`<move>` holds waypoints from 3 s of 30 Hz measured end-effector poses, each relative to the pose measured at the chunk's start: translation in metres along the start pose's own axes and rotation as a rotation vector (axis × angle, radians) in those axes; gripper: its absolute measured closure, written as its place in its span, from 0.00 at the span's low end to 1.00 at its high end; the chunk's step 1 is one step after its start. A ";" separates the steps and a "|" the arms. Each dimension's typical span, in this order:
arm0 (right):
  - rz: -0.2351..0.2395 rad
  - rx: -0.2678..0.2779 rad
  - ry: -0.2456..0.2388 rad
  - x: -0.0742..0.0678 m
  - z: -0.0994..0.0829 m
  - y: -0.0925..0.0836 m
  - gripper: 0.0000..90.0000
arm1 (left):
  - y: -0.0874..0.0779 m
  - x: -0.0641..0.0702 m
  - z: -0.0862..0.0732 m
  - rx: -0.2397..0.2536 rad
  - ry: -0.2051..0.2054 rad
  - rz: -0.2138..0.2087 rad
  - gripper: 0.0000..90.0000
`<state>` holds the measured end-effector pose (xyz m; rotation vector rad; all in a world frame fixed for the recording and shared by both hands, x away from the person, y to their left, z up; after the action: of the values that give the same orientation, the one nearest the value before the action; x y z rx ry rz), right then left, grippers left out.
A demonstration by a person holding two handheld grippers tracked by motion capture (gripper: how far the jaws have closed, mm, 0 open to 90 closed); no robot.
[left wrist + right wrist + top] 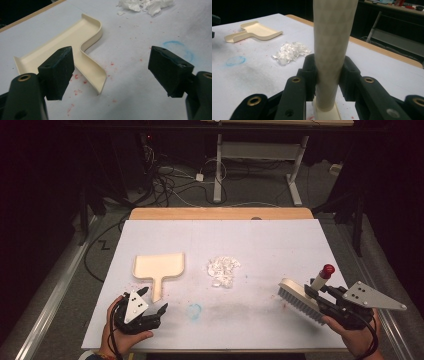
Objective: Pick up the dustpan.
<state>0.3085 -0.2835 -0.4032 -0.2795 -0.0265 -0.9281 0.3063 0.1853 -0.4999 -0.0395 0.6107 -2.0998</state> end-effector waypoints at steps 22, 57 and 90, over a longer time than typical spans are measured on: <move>-0.002 -0.013 -0.038 -0.004 0.000 0.000 0.79 | 0.043 -0.013 -0.007 -0.237 -0.306 0.093 0.25; 0.001 -0.051 -0.038 -0.004 -0.010 0.003 0.79 | 0.044 -0.058 0.021 -0.346 -0.131 -0.065 0.71; 0.007 -0.050 0.003 0.004 -0.015 0.013 0.79 | 0.026 -0.002 0.007 -0.422 -0.074 -0.288 0.71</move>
<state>0.3196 -0.2837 -0.4201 -0.3248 0.0004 -0.9227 0.3290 0.1720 -0.5045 -0.4650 1.0433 -2.1923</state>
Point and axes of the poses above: each handheld gripper's, and its own axes: y roughly forward along the jaws, z roughly out of its top, x roughly to its right, the point moved 6 cm from there along y, roughly forward along the jaws, and after that the axes turned 7 degrees about x, right-handed, at the moved point
